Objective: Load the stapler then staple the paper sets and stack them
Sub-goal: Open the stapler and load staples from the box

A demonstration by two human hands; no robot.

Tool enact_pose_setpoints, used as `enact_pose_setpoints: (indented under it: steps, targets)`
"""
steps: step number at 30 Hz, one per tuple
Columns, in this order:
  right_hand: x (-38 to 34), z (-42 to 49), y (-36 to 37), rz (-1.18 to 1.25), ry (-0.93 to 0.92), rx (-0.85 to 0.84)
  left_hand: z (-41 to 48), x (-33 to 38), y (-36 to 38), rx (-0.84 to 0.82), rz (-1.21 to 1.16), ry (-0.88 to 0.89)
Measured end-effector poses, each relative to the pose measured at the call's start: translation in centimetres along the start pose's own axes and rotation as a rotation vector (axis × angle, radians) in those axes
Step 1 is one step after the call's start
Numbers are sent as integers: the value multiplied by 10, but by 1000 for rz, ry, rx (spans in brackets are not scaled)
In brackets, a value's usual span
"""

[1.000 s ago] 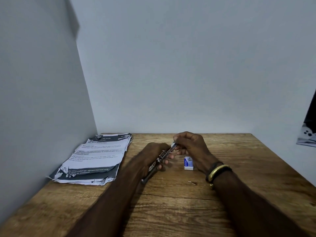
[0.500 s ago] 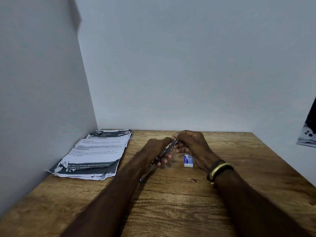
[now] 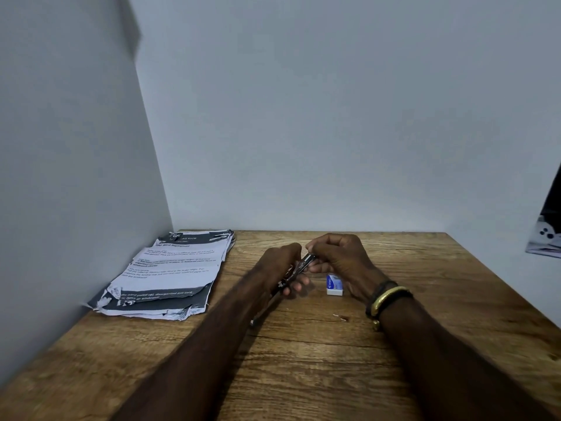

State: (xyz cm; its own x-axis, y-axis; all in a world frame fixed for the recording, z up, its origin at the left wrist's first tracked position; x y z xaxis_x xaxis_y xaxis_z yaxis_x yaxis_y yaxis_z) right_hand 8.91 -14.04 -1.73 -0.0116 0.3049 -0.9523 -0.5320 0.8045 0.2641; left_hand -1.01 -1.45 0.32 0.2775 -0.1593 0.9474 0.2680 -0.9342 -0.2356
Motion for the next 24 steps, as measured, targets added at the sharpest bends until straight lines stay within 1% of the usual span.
enact_pose_setpoints:
  steps: [2, 3, 7, 11, 13, 16, 18, 20, 24]
  targets:
    - [0, 0, -2, 5, 9, 25, -2, 2, 0, -62, -78, -10]
    - [0, 1, -3, 5, 12, 42, -2, 3, 0, -61, -104, 12]
    - [1, 5, -7, 24, 18, 121, 0, 5, -4, 46, -159, 189]
    - [2, 8, -9, 65, 16, 189, 6, 2, -9, 57, -142, 211]
    - [2, 9, -10, 78, 22, 226, 9, -3, -12, 93, 32, 291]
    - [2, 7, -12, 65, 24, 259, 13, -12, -15, 168, 417, 470]
    - [2, 5, -12, -30, -22, 267, 14, -14, -15, 220, 552, 548]
    - [1, 3, -12, -196, -128, 255, 14, -14, -14, 281, 592, 592]
    - [-2, -1, -10, -772, -458, 189, 13, -15, -15, 377, 658, 656]
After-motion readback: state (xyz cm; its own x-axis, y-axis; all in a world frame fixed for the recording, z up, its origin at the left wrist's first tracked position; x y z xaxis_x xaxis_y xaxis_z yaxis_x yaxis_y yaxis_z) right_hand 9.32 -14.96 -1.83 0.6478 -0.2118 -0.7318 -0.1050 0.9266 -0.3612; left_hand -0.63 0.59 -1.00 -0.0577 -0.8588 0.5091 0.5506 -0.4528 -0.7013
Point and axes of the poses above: each hand's wrist, its own z-axis towards the middle knuckle, its own y-axis out of the palm, x = y × z, the point moved 1 cm from there along z, towards the middle knuckle, and after that the axes turned 9 degrees about z, right-handed, at the moved point
